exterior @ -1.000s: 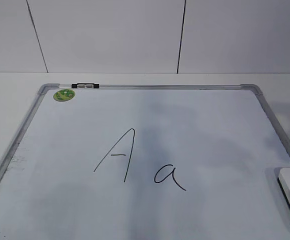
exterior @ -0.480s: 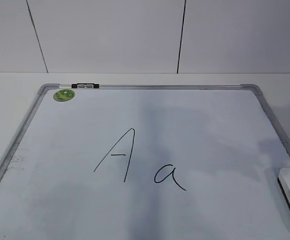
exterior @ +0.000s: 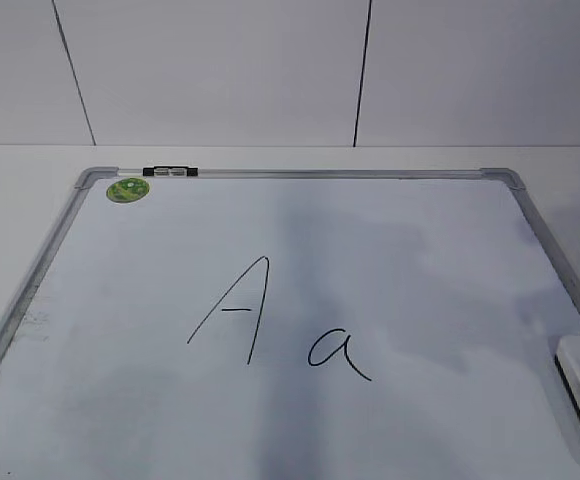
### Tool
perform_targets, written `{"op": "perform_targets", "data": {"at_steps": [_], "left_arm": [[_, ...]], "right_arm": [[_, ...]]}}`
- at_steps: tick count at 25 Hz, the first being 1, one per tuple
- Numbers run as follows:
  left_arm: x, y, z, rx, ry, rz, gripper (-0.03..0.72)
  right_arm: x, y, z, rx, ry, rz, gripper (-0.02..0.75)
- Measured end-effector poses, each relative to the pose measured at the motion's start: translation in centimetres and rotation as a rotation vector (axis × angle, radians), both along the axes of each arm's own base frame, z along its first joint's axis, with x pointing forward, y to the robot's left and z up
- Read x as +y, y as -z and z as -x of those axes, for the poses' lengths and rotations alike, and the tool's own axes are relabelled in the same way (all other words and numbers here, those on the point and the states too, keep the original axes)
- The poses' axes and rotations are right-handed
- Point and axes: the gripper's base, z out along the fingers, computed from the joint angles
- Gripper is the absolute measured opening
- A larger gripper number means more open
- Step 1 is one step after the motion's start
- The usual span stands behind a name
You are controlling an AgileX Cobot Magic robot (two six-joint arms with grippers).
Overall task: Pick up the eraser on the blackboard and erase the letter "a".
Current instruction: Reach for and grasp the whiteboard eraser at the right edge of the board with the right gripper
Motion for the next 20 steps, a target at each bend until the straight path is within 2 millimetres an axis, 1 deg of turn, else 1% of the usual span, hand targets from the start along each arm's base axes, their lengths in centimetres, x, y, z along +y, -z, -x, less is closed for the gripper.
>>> {"op": "perform_targets", "data": {"at_steps": [4, 14, 20], "left_arm": [[0.0, 0.0, 0.0, 0.0, 0.0, 0.0, 0.235], [0.0, 0.0, 0.0, 0.0, 0.0, 0.0, 0.235], [0.0, 0.0, 0.0, 0.0, 0.0, 0.0, 0.235]], "right_arm": [[0.2, 0.8, -0.6, 0.038, -0.01, 0.046, 0.592], [0.7, 3.1, -2.5, 0.132, -0.008, 0.041, 0.592], [0.8, 3.6, -2.9, 0.152, -0.007, 0.04, 0.592]]}}
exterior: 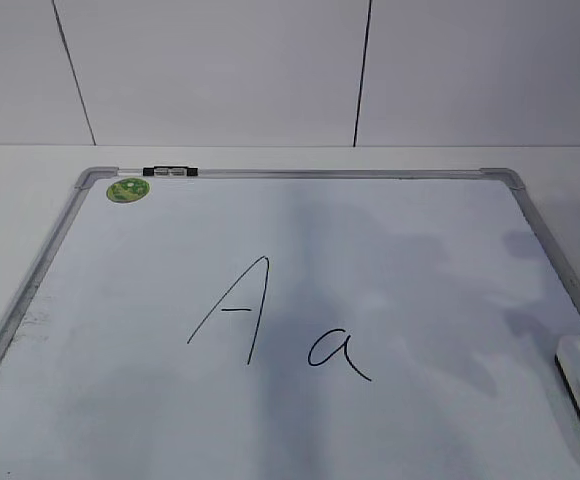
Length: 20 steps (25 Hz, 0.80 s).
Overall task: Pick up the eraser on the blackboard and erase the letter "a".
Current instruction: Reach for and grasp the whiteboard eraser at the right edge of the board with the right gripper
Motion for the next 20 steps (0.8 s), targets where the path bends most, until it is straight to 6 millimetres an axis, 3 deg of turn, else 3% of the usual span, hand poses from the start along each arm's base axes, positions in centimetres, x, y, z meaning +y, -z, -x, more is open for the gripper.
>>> {"op": "perform_targets", "data": {"at_steps": [3, 8, 15, 20], "left_arm": [[0.0, 0.0, 0.0, 0.0, 0.0, 0.0, 0.235], [0.0, 0.0, 0.0, 0.0, 0.0, 0.0, 0.235], [0.0, 0.0, 0.0, 0.0, 0.0, 0.0, 0.235], [0.0, 0.0, 0.0, 0.0, 0.0, 0.0, 0.235]], "right_arm": [[0.0, 0.0, 0.0, 0.0, 0.0, 0.0, 0.597], [0.0, 0.0, 0.0, 0.0, 0.002, -0.001, 0.671], [0.1, 0.1, -0.3, -0.024, 0.006, -0.008, 0.679], [0.2, 1.8, -0.9, 0.024, 0.019, -0.001, 0.679]]}}
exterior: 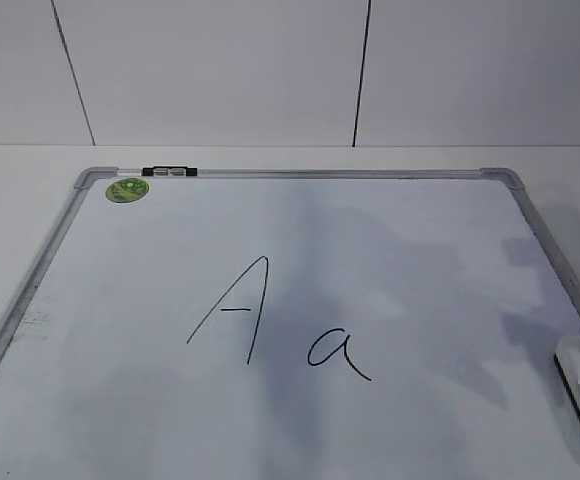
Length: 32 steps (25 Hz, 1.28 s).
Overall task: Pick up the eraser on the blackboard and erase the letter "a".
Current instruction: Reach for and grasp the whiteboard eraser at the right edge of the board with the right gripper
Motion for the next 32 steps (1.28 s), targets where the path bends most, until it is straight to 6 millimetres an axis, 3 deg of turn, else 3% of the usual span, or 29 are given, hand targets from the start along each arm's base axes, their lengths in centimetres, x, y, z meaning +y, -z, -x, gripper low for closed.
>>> {"op": "perform_targets", "data": {"at_steps": [6, 14, 32], "left_arm": [[0.0, 0.0, 0.0, 0.0, 0.0, 0.0, 0.235], [0.0, 0.0, 0.0, 0.0, 0.0, 0.0, 0.235], [0.0, 0.0, 0.0, 0.0, 0.0, 0.0, 0.235]], "right_arm": [[0.1, 0.9, -0.8, -0.023, 0.012, -0.004, 0.678], [-0.3, 2.6, -0.1, -0.025, 0.04, 0.029, 0.678], [-0.6, 2.7, -0.8, -0.113, 0.066, 0.063, 0.676]]}}
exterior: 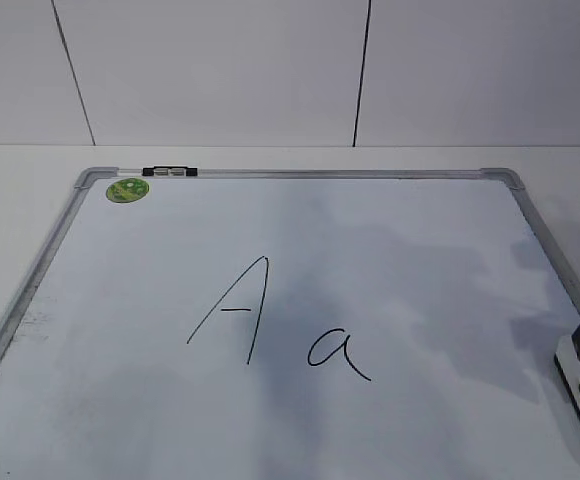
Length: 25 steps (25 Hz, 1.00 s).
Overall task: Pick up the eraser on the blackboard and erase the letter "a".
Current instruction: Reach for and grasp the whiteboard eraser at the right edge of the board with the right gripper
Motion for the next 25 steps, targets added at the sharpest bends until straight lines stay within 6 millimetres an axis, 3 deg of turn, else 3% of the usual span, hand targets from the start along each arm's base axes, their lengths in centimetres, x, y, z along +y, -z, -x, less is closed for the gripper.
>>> {"op": "perform_targets", "data": {"at_steps": [25], "left_arm": [[0.0, 0.0, 0.0, 0.0, 0.0, 0.0, 0.235]], "right_arm": [[0.1, 1.9, -0.9, 0.054, -0.004, 0.014, 0.675]]}}
